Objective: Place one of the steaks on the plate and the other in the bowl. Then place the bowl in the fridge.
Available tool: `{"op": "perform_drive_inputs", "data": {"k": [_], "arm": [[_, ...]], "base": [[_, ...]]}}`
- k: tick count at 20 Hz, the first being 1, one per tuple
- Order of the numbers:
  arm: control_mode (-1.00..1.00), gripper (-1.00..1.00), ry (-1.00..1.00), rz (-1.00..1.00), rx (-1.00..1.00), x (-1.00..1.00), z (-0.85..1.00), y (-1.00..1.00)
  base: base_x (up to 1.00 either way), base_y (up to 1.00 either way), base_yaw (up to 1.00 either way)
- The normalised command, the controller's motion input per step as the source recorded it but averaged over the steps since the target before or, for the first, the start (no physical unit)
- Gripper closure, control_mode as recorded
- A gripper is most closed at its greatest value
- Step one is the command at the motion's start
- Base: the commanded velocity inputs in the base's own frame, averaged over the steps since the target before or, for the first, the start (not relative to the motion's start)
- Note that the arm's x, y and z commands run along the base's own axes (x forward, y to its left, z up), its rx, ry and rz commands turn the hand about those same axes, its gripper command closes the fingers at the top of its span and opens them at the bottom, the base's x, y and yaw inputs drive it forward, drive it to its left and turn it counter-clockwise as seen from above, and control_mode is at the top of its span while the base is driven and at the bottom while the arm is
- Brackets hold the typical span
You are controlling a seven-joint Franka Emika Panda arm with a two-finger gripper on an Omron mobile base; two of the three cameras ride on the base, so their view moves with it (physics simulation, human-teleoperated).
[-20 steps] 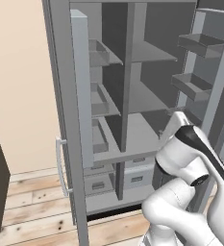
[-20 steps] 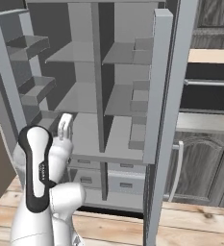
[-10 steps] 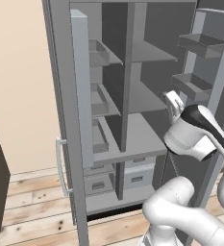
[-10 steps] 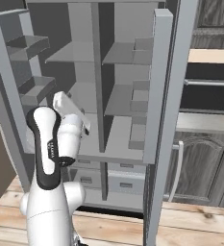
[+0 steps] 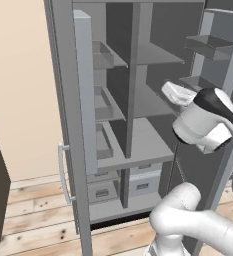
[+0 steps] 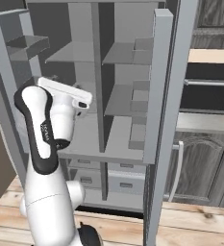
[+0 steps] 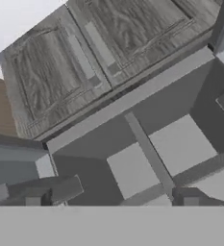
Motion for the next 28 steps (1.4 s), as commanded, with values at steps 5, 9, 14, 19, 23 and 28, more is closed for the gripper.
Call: {"op": "perform_drive_inputs", "data": {"k": [5, 9, 14, 19, 23, 28], "arm": [[-1.0, -1.0, -0.92, -0.03, -0.59, -0.51, 0.38, 0.0], [-1.0, -1.0, -0.79, -0.16, -0.76, 0.07, 0.02, 0.42], [-1.0, -1.0, -0.37, -0.47, -0.82, 0.85, -0.01, 0.46], [-1.0, -1.0, 0.27, -0.39, -0.69, 0.38, -0.12, 0.06], [-1.0, -1.0, 0.59, -0.33, -0.53, -0.05, -0.36, 0.36], [-1.0, -1.0, 0.59, -0.54, -0.13, -0.22, -0.13, 0.01]], "base": [[0.0, 0.0, 0.0], [0.0, 0.0, 0.0], [0.0, 0.0, 0.0], [0.0, 0.0, 0.0], [0.0, 0.0, 0.0], [0.0, 0.0, 0.0]]}}
